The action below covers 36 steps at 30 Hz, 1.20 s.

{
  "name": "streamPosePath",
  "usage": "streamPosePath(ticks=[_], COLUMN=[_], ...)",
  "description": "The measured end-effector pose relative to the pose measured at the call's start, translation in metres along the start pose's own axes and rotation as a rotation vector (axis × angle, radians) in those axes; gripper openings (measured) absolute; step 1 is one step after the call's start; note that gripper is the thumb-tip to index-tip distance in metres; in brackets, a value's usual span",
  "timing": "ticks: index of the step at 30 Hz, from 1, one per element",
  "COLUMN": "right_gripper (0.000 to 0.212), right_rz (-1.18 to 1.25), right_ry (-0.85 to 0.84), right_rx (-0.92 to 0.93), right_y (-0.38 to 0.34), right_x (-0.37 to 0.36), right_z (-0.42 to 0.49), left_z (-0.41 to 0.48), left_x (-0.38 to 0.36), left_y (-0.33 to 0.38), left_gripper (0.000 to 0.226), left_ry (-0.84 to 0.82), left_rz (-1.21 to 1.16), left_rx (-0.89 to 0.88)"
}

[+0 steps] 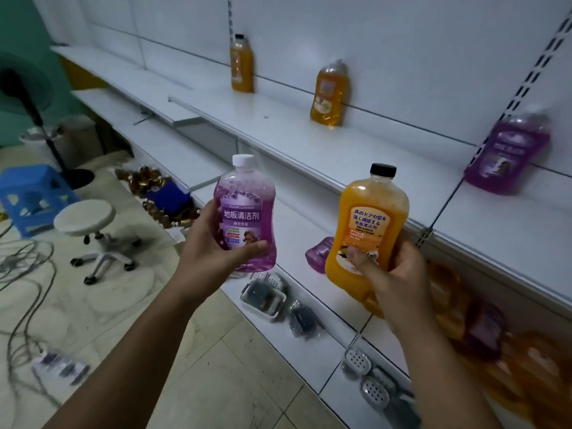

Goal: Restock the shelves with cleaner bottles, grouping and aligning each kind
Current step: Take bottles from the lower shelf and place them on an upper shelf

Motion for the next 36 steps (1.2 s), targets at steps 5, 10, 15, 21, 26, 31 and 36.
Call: streamPosePath(ticks=[5,10,15,21,26,31,36], right_gripper=[0.041,0.039,0.041,0.048,0.048,0.059,0.049], right_rz=[-0.069,-0.157,-0.231,-0.251,-0.271,-0.31,-0.33], right_ry=[0.104,0.2,0.273,0.225,0.272,0.412,0.511], right_rx=[0.043,0.062,0.072,0.051,0.071,0.105,0.106], right_y=[-0.025,-0.035,-0.027,-0.01,-0.012,-0.017,-0.019], right_x=[0.025,0.072,0.116,0.135,0.163,0.202,0.233], right_z=[0.023,0.043,0.064,0.08,0.09,0.092,0.089], left_z=[0.035,0.064,0.083,0.099,0.123,0.155,0.184], left_x=[-0.022,-0.077,-0.129,-0.159,-0.202,-0.282,-0.355], left_y=[0.025,0.05,0.063,0.062,0.082,0.115,0.147], left_gripper=[0.079,0.084,0.09,0.091,0.091,0.075,0.068], left_ry=[-0.096,-0.177,-0.234,-0.198,-0.293,-0.566,-0.666], left_rz=[0.033,0.001,0.004,-0.007,0.003,-0.023,0.089], left_rx=[-0.039,-0.104,-0.142,-0.151,-0.199,-0.192,-0.265])
Point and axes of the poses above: each hand's wrist, its own z-axis towards the middle knuckle, its own x-axis out of the back of the hand, y = z × x, the point moved 1 cm from there along z, towards the middle knuckle, and after that the axes turned 14 degrees about x, right-handed, at the moved point
